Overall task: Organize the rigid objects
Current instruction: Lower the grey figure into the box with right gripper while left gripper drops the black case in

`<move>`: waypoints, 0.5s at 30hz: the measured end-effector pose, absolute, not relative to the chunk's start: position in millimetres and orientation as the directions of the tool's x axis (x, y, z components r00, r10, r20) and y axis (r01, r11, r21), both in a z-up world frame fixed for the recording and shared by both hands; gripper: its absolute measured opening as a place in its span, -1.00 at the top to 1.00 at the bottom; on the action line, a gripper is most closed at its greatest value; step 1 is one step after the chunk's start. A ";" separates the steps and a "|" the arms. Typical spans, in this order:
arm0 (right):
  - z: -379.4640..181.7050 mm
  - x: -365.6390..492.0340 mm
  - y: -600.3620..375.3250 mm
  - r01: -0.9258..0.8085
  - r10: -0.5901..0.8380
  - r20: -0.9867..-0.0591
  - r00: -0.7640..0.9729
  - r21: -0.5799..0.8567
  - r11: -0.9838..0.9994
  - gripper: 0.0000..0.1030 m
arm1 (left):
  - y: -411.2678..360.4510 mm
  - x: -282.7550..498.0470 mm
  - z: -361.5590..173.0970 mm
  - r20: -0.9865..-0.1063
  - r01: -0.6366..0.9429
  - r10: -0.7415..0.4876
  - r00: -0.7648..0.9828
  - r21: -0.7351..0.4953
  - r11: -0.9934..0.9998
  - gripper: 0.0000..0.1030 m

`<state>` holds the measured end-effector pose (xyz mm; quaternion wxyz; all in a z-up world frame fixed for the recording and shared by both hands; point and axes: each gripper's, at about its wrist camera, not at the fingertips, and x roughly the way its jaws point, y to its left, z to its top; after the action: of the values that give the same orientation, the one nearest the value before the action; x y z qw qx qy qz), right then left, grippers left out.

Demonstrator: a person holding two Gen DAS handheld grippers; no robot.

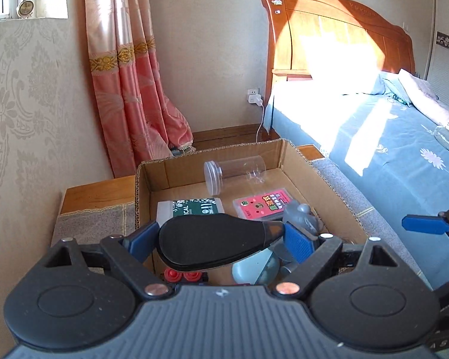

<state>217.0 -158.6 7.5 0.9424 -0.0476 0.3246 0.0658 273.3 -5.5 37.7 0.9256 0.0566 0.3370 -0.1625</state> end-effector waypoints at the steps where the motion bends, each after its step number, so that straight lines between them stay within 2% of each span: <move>1: 7.8 213.1 -159.2 -0.152 0.096 -0.618 0.780 -0.039 0.988 -1.00 | -10.0 281.0 37.8 -0.648 0.346 -0.272 0.711 -0.015 0.938 -0.72; 10: 8.8 198.2 -167.5 -0.135 0.101 -0.622 0.777 -0.007 0.991 -1.00 | -64.3 342.5 21.4 -0.708 0.382 -0.282 0.648 -0.019 0.924 -0.73; 15: 8.6 196.5 -174.7 -0.114 0.093 -0.621 0.778 0.006 0.993 -1.00 | -75.5 349.6 20.7 -0.680 0.350 -0.242 0.692 0.022 0.936 -0.91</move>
<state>196.5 -174.7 8.6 0.9427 -0.0159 0.3286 0.0550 349.6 -75.5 20.7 0.9166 0.0752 0.3578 -0.1616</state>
